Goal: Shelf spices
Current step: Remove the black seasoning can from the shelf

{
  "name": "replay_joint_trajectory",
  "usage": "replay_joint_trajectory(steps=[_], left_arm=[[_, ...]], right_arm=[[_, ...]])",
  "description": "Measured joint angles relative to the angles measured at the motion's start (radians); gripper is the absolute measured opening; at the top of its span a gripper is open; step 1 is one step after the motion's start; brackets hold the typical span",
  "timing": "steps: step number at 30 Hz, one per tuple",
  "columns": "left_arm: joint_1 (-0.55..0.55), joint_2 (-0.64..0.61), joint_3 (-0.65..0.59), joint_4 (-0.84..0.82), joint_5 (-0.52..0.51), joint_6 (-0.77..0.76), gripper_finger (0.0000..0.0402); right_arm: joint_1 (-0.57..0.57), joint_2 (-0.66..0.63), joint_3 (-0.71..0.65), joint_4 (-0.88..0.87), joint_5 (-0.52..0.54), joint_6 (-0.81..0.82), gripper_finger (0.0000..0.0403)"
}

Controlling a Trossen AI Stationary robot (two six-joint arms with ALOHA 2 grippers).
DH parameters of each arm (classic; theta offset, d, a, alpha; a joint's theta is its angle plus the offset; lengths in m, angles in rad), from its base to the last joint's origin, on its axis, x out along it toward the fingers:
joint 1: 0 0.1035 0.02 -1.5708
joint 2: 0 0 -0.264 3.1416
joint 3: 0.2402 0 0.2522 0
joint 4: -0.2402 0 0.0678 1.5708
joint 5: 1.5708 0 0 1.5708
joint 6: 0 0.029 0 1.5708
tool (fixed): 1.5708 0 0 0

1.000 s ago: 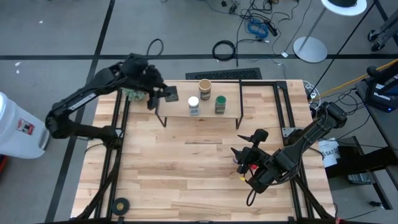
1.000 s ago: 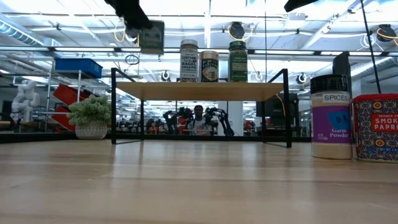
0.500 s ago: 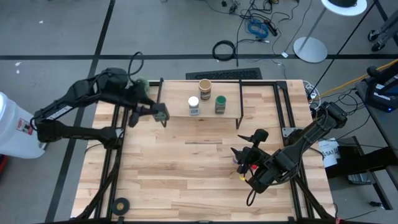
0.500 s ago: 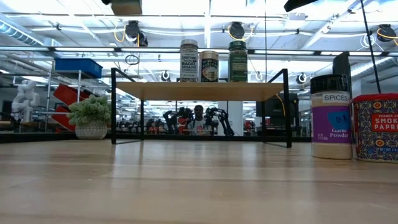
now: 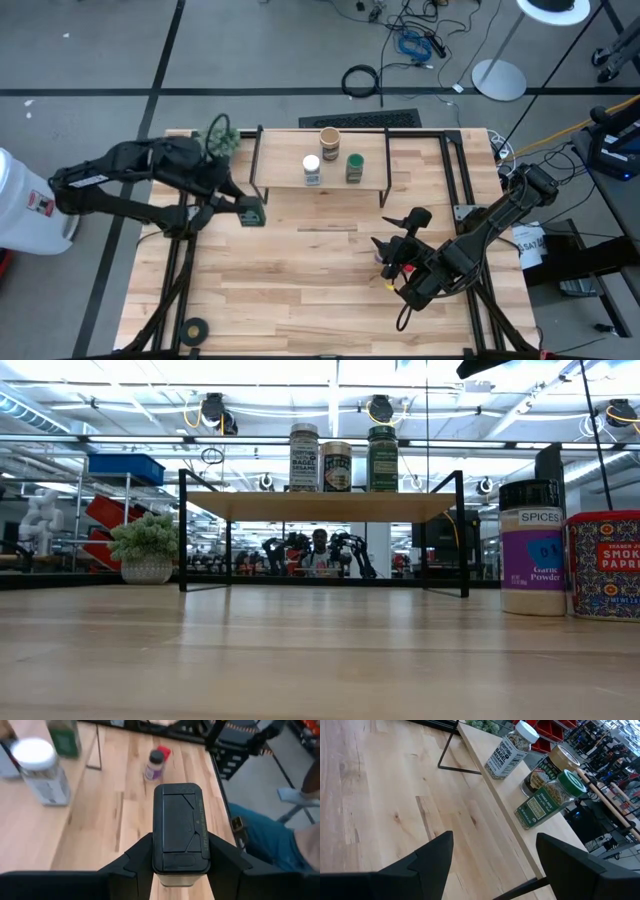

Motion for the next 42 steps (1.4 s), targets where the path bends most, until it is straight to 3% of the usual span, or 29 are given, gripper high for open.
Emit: replay_joint_trajectory(steps=[14,30,36,42], left_arm=[[-0.267,0.003,-0.266,0.147,-0.203,-0.235,0.0151],[-0.614,0.048,-0.526,0.223,-0.68,-0.53,0.0151],[-0.687,0.105,-0.575,0.357,-0.749,-0.532,0.0151],[-0.737,0.177,-0.583,0.364,-0.817,-0.59,0.0151]], right_arm=[[0.0,0.0,0.0,0.0,0.0,-0.001,0.0272],[0.0,0.0,0.0,-0.001,0.001,-0.001,0.0272],[0.0,0.0,0.0,-0.001,0.001,-0.001,0.0272],[0.0,0.0,0.0,0.0,0.002,-0.001,0.0272]])
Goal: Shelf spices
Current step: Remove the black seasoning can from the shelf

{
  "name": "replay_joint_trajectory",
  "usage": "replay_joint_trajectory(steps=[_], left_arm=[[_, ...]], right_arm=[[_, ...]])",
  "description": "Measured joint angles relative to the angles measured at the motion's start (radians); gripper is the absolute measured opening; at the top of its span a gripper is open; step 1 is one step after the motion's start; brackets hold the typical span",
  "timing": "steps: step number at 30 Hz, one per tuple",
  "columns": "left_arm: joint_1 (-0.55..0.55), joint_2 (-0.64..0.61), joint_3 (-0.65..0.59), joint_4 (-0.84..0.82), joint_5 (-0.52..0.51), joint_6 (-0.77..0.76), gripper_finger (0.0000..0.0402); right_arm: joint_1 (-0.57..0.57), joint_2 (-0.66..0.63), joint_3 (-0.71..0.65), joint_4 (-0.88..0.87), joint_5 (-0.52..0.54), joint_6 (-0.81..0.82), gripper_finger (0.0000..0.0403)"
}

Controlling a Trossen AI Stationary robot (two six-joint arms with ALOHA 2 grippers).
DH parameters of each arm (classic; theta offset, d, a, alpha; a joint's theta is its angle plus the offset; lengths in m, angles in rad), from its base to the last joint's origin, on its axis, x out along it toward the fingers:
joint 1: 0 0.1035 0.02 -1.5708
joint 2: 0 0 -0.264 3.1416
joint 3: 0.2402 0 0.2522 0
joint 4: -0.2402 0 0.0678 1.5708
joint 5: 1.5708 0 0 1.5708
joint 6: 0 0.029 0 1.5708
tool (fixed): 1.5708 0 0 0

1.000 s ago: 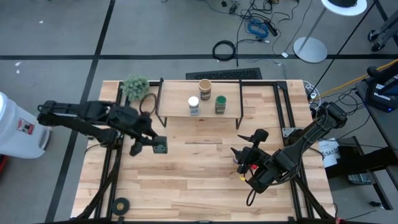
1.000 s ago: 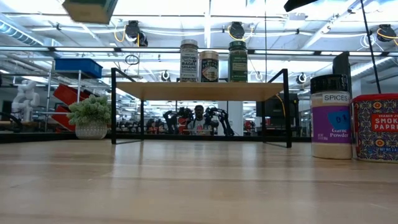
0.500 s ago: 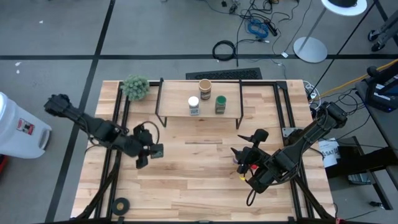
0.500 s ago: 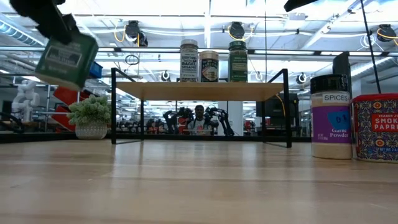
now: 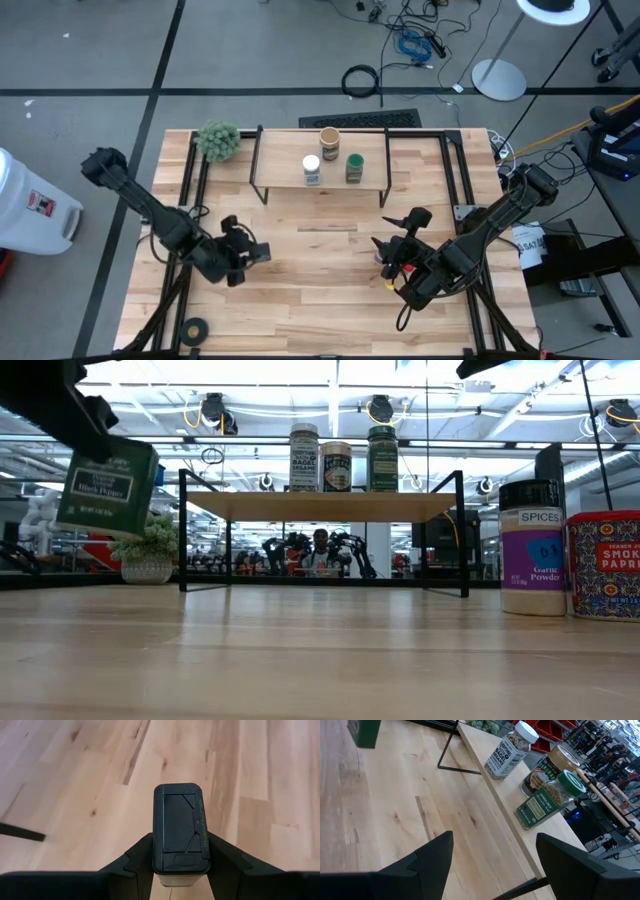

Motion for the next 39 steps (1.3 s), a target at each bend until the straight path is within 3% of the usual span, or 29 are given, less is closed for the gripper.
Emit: replay_joint_trajectory(steps=[13,32,39], left_arm=[[-0.012,0.085,0.0,0.022,-0.137,-0.045,0.0151],[-0.011,0.184,0.0,0.068,-0.132,-0.077,0.0151],[-0.012,0.229,0.0,0.073,-0.105,-0.097,0.0151]], right_arm=[[-0.036,0.0,0.0,0.0,0.005,-0.025,0.0272],[-0.05,0.0,-0.028,0.05,-0.009,0.045,0.0272],[-0.05,0.0,-0.099,0.156,-0.085,0.035,0.0272]])
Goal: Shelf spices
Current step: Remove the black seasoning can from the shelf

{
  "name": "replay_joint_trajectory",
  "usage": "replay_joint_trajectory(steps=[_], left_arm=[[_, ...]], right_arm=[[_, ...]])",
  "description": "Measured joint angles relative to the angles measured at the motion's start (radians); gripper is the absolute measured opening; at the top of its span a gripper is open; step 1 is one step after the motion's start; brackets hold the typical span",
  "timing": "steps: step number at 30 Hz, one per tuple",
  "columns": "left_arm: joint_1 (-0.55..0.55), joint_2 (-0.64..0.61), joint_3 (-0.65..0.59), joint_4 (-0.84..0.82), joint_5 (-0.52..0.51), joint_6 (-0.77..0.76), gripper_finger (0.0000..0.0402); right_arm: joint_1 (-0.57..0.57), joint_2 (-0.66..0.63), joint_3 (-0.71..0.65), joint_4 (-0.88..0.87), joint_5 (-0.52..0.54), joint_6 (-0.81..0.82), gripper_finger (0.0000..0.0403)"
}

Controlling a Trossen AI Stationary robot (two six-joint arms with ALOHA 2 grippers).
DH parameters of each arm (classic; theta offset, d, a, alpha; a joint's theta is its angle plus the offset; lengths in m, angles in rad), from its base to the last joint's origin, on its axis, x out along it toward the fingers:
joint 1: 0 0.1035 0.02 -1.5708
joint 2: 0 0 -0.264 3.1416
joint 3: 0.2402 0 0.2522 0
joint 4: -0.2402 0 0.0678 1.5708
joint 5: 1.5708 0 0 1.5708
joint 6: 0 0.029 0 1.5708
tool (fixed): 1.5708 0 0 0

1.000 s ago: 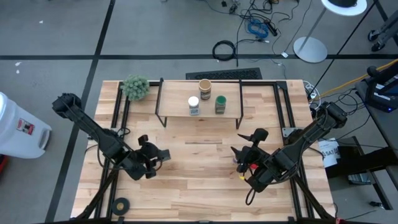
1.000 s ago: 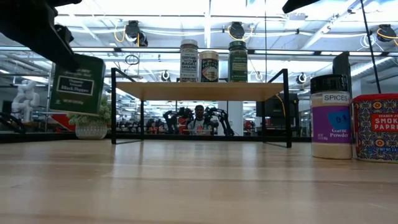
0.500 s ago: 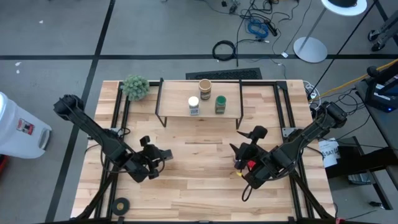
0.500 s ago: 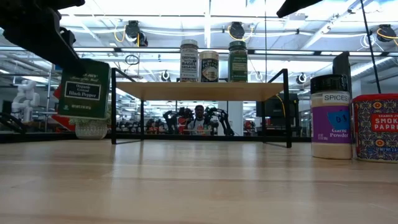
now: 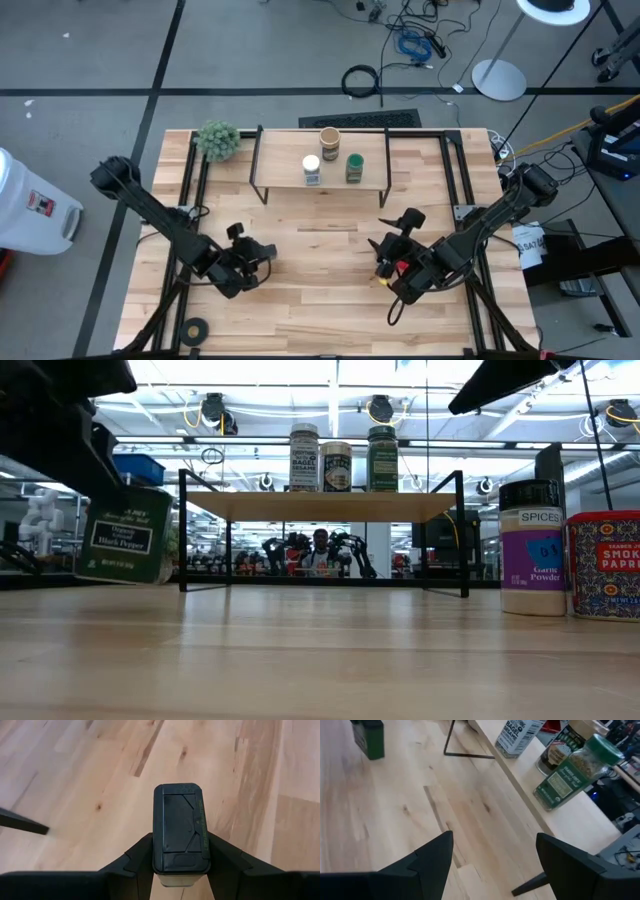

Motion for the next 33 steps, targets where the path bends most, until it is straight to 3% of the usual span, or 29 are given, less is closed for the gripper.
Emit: replay_joint_trajectory(steps=[14,25,33], left_arm=[[0.0,0.054,-0.002,-0.01,-0.03,0.002,0.0151],[-0.001,0.05,-0.102,0.004,-0.106,-0.104,0.0151],[-0.001,-0.001,-0.106,0.036,-0.072,-0.068,0.0151]], right_arm=[[0.001,0.0,-0.002,0.043,-0.003,-0.033,0.0272],[0.0,0.0,-0.002,0.043,-0.003,-0.041,0.0272],[0.001,0.0,-0.002,0.043,-0.005,-0.044,0.0272]])
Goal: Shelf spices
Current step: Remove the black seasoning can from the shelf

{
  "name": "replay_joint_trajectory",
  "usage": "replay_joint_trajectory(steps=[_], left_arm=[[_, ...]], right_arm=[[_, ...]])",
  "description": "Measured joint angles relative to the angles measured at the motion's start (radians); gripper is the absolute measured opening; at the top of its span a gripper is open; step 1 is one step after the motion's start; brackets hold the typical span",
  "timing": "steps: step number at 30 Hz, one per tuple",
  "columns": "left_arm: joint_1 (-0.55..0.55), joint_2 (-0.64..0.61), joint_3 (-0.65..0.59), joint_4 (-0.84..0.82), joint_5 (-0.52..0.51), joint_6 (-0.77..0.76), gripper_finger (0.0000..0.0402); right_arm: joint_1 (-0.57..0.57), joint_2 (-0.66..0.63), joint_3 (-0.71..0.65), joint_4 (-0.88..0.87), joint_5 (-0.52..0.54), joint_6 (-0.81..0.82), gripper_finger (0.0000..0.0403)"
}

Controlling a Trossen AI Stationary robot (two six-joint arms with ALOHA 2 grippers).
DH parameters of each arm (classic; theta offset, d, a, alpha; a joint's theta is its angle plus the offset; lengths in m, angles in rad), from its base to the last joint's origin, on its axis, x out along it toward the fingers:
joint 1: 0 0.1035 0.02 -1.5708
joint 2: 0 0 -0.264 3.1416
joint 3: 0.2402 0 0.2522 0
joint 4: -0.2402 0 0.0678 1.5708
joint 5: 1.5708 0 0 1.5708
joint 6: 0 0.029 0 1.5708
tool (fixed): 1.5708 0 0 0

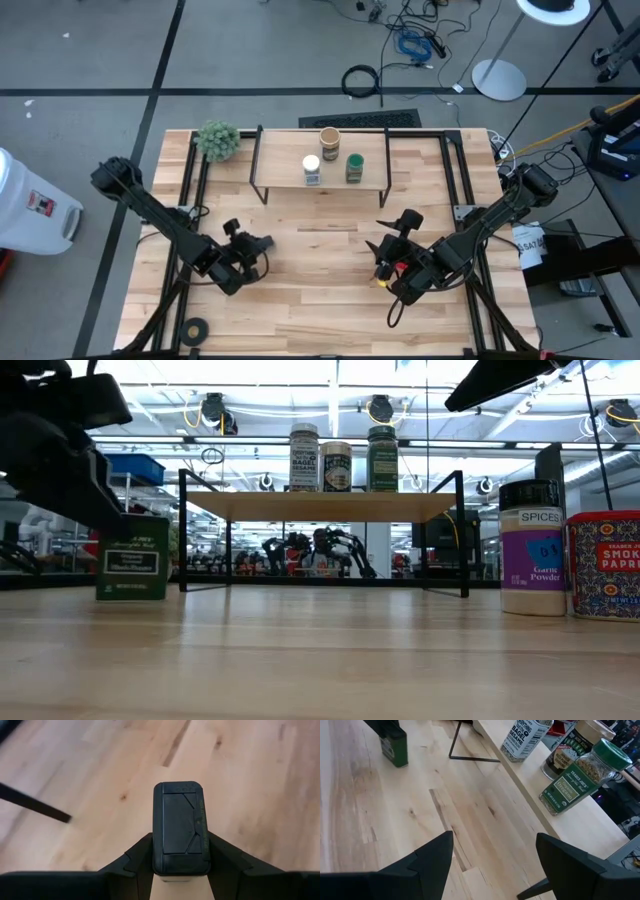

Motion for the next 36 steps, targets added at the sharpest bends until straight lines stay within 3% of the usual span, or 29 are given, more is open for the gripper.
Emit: replay_joint_trajectory(steps=[5,25,36], left_arm=[[-0.006,-0.043,-0.001,0.002,0.054,-0.008,0.0151],[-0.038,-0.055,0.0,0.057,0.065,-0.038,0.0153],[-0.038,-0.055,0.0,0.061,0.064,-0.037,0.0209]], right_arm=[[0.0,0.0,0.0,0.003,-0.002,0.0,0.0272],[0.0,0.0,0.0,0.012,-0.022,-0.008,0.0272],[0.0,0.0,0.0,0.012,-0.021,-0.008,0.0272]])
